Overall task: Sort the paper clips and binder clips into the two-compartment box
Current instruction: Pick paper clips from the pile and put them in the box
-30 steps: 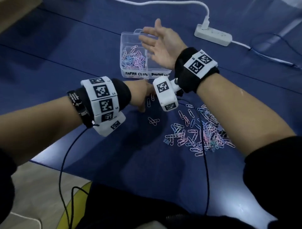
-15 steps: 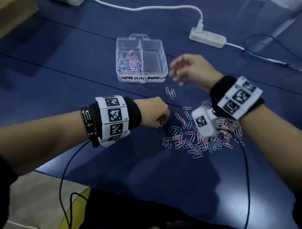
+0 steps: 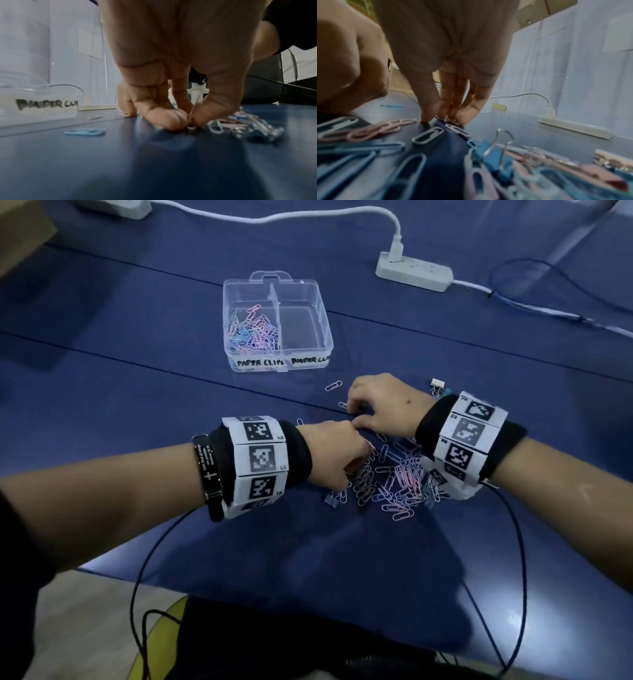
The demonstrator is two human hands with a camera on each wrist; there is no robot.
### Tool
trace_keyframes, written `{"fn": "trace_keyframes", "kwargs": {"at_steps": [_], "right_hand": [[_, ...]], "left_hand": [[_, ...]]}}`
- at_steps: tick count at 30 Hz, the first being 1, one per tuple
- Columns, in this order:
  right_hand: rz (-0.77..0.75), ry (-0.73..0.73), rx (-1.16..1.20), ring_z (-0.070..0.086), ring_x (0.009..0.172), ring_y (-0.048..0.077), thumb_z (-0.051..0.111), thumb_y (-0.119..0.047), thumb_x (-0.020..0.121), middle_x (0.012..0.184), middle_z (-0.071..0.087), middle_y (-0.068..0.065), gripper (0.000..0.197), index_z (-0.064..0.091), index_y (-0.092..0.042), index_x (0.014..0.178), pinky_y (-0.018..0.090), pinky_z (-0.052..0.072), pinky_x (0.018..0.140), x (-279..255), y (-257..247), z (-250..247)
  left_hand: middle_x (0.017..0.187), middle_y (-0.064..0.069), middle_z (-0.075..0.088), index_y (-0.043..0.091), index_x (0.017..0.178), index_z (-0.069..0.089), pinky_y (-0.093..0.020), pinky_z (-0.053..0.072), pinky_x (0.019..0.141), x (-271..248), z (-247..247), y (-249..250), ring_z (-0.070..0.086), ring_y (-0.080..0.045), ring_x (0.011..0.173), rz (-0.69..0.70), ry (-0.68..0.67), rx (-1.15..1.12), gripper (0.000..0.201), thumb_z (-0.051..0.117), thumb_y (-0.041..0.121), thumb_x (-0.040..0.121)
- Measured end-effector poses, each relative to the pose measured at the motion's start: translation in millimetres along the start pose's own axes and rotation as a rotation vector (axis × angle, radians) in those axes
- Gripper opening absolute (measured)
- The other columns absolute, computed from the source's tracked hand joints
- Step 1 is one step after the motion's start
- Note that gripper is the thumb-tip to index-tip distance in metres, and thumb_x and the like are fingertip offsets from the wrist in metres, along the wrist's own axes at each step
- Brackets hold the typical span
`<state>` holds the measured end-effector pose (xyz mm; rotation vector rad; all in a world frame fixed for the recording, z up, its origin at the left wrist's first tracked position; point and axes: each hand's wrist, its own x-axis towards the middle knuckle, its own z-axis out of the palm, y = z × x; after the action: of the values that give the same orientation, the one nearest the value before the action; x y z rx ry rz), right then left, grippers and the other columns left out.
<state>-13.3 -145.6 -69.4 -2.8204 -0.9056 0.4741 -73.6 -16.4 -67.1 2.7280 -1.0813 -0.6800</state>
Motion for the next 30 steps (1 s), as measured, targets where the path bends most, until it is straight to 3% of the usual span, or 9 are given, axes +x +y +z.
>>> {"fn": "trace_keyframes", "kwargs": {"at_steps": [5, 10, 13, 17, 20, 22, 26, 28, 30], "right_hand": [[0.077, 0.011, 0.038, 0.051, 0.081, 0.018, 0.056, -0.004, 0.082, 0.083, 0.053, -0.001, 0.014, 0.063, -0.008, 0.092, 0.027, 0.041, 0.073, -7, 0, -2], [0.149, 0.051, 0.035, 0.055, 0.080, 0.026, 0.047, -0.001, 0.078, 0.085, 0.055, 0.005, 0.027, 0.060, -0.011, 0.100, 0.034, 0.050, 0.073, -13, 2, 2], [0.200, 0.149, 0.135, 0.060, 0.077, 0.024, 0.053, -0.001, 0.077, 0.079, 0.060, 0.007, 0.025, 0.067, -0.006, 0.096, 0.030, 0.050, 0.075, -22, 13, -2], [0.341, 0.266, 0.848, 0.056, 0.052, 0.007, 0.056, 0.009, 0.081, 0.074, 0.063, 0.005, 0.017, 0.068, 0.000, 0.090, 0.019, 0.052, 0.060, -43, 23, -10], [0.361, 0.267, 1.371, 0.057, 0.051, 0.003, 0.048, 0.012, 0.086, 0.074, 0.065, -0.001, 0.023, 0.064, -0.004, 0.084, 0.012, 0.051, 0.056, -59, 28, -12], [0.385, 0.280, 1.528, 0.056, 0.054, 0.004, 0.043, 0.011, 0.087, 0.066, 0.064, -0.003, 0.027, 0.063, -0.006, 0.083, 0.011, 0.049, 0.054, -67, 30, -12], [0.498, 0.271, 1.951, 0.051, 0.052, 0.008, 0.046, 0.004, 0.075, 0.070, 0.063, 0.006, 0.015, 0.058, -0.006, 0.075, 0.014, 0.047, 0.048, -78, 30, -6], [0.481, 0.221, 2.093, 0.050, 0.050, 0.011, 0.058, -0.005, 0.055, 0.066, 0.062, 0.007, 0.010, 0.061, -0.005, 0.065, 0.017, 0.045, 0.045, -82, 29, 0], [0.441, 0.154, 2.153, 0.049, 0.048, 0.012, 0.061, -0.014, 0.052, 0.061, 0.059, 0.005, 0.009, 0.061, -0.007, 0.056, 0.018, 0.043, 0.042, -84, 24, 3]], "left_hand": [[0.063, 0.009, 0.031, 0.018, 0.079, 0.049, -0.027, 0.036, 0.064, 3, -1, 4, 0.043, -0.018, 0.074, -0.019, -0.003, 0.059, 0.011, 0.060, 0.019, 0.079], [0.076, -0.001, 0.049, 0.009, 0.092, 0.064, -0.027, 0.039, 0.065, 4, -8, -3, 0.048, -0.021, 0.077, -0.112, 0.045, -0.007, 0.017, 0.061, 0.018, 0.077], [0.078, -0.001, 0.055, 0.010, 0.089, 0.068, -0.024, 0.040, 0.066, 5, -12, -12, 0.051, -0.018, 0.076, -0.164, 0.080, -0.083, 0.015, 0.064, 0.018, 0.077], [0.053, 0.001, 0.059, 0.011, 0.067, 0.060, -0.023, 0.048, 0.061, 10, -17, -23, 0.058, -0.017, 0.053, -0.256, 0.122, -0.712, 0.011, 0.061, 0.009, 0.077], [0.044, 0.000, 0.057, 0.007, 0.063, 0.050, -0.016, 0.048, 0.044, 15, -25, -30, 0.055, -0.010, 0.038, -0.354, 0.139, -1.302, 0.024, 0.043, -0.001, 0.084], [0.045, -0.001, 0.057, 0.007, 0.062, 0.046, -0.013, 0.043, 0.039, 15, -30, -33, 0.053, -0.010, 0.036, -0.363, 0.129, -1.463, 0.029, 0.029, -0.003, 0.084], [0.046, 0.002, 0.047, 0.012, 0.059, 0.043, -0.015, 0.032, 0.039, 23, -33, -40, 0.039, -0.013, 0.045, -0.449, 0.243, -1.369, 0.030, 0.035, 0.008, 0.087], [0.049, 0.001, 0.038, 0.015, 0.056, 0.038, -0.019, 0.027, 0.042, 29, -36, -42, 0.031, -0.014, 0.047, -0.503, 0.346, -1.131, 0.035, 0.047, 0.021, 0.089], [0.055, -0.003, 0.034, 0.014, 0.053, 0.034, -0.024, 0.027, 0.049, 32, -37, -46, 0.033, -0.018, 0.052, -0.516, 0.391, -0.772, 0.044, 0.053, 0.029, 0.089]]}}
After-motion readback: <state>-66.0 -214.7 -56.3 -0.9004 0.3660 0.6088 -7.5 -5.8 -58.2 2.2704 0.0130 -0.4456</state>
